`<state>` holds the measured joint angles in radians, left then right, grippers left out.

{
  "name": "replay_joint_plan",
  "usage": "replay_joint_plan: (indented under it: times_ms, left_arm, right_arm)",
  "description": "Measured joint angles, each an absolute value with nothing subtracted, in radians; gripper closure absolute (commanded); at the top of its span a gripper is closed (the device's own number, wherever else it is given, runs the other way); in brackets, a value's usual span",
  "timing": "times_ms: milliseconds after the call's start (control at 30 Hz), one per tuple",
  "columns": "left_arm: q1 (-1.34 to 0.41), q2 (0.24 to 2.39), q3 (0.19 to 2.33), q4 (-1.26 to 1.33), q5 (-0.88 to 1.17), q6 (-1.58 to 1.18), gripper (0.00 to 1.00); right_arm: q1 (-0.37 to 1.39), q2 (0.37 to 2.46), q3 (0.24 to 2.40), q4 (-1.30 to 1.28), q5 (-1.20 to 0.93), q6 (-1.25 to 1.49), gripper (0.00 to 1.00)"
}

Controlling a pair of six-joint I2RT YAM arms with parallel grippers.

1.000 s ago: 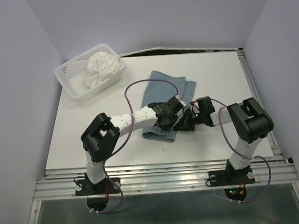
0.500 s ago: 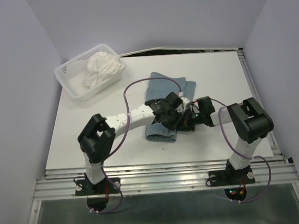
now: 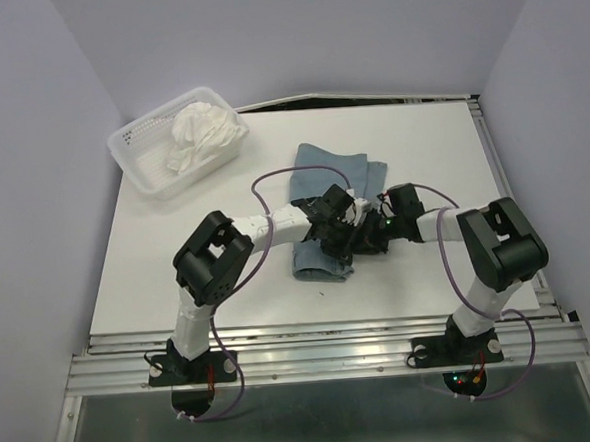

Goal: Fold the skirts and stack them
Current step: Fold the skirt

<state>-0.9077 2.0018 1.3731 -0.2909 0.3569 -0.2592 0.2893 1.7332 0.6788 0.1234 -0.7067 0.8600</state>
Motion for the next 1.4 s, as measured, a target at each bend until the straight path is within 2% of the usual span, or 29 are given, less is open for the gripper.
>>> replay_joint_plan:
  times_ms: [133, 267, 633, 767, 900, 1067, 1100, 1133, 1267, 1400]
  left_arm:
    - [-0.879, 2.0, 1.346, -0.257, 0.413, -0.276, 1.0]
    - [-0.865, 1.983, 1.333, -0.254, 0.437, -0.271, 1.0]
    - [-0.876, 1.859, 1.336, -0.352, 0.359, -0.214, 1.0]
    - [-0.879, 1.863, 1.321, -0.356, 0.356, -0.199, 1.0]
    - [-0.891, 1.914, 1.321, -0.332, 0.37, -0.189, 0.97]
    - [-0.879, 1.981, 1.324, -0.292, 0.439, -0.2, 0.92]
    - [-0.877, 1.981, 1.323, -0.289, 0.446, -0.2, 0.9]
    - [-0.877, 1.981, 1.322, -0.287, 0.448, -0.2, 0.88]
    - [-0.877, 1.981, 1.314, -0.271, 0.455, -0.206, 0.75]
    - [-0.877, 1.982, 1.309, -0.257, 0.458, -0.215, 0.75]
  right_arm:
    - [0.287, 1.695, 0.779, -0.074, -0.589, 0.753, 0.82]
    - [0.279, 1.669, 0.838, -0.155, -0.525, 0.684, 0.83]
    - [0.268, 1.792, 0.924, -0.189, -0.511, 0.618, 0.86]
    - [0.268, 1.792, 0.925, -0.19, -0.516, 0.618, 0.81]
    - [0.262, 1.791, 0.942, -0.211, -0.507, 0.614, 0.74]
    - [0.187, 1.786, 1.039, -0.329, -0.432, 0.56, 0.72]
    - [0.173, 1.786, 1.053, -0.339, -0.425, 0.553, 0.66]
    - [0.135, 1.786, 1.078, -0.353, -0.419, 0.543, 0.65]
    - [0.021, 1.796, 1.188, -0.394, -0.399, 0.508, 0.65]
    - [0.003, 1.866, 1.316, -0.369, -0.416, 0.502, 0.65]
